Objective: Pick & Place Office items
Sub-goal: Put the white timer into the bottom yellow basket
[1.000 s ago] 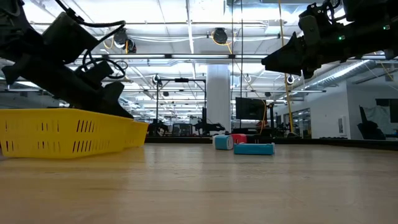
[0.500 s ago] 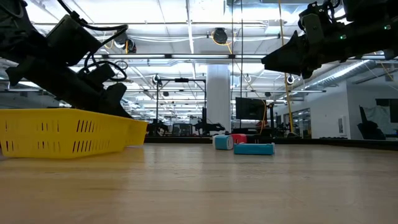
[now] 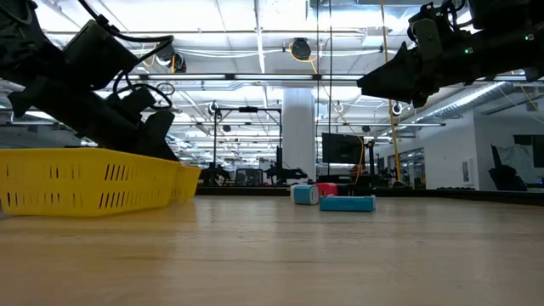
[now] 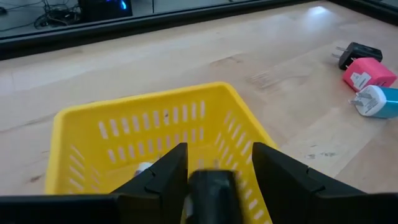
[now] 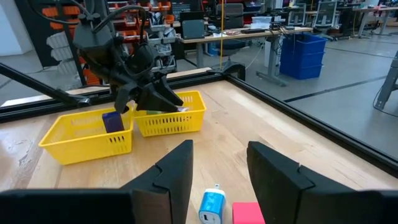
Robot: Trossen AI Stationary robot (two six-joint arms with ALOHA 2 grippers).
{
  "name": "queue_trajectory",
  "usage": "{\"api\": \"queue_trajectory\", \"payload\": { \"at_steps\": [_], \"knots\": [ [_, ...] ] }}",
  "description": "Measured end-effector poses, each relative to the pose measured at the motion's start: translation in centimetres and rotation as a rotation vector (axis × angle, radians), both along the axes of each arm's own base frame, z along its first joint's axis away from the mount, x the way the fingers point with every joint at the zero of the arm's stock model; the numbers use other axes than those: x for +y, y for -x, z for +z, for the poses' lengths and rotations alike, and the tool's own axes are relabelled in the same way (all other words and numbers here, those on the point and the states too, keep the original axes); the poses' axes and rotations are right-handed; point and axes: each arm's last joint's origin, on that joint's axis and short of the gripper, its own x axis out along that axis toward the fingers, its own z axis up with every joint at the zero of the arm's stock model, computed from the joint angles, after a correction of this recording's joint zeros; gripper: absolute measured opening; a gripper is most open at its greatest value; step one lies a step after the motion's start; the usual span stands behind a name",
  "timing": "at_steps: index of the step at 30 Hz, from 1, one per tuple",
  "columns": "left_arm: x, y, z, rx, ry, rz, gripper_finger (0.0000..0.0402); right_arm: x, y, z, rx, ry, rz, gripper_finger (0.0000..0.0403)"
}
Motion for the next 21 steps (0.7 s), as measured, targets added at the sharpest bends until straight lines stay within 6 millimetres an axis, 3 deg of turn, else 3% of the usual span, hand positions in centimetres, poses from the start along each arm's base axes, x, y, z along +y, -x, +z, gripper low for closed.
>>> {"api": "queue_trajectory", "payload": {
  "at_steps": [6,13,21],
  "knots": [
    [-0.1,-0.4,0.6,-0.021,-0.031,-0.058,0.0203,0.0,0.0,0.0,0.0,0.0,0.0,0.0139],
    [-0.2,-0.6,2.7,-0.098,-0.096,-0.154,0.0233,0.0,0.0,0.0,0.0,0.0,0.0,0.0139],
    [-0.2,0.1,5.4,-0.197,-0.139,-0.166,0.0228,0.2,-0.2,-0.5,0.038,0.007,0.049,0.0139]
  ]
}}
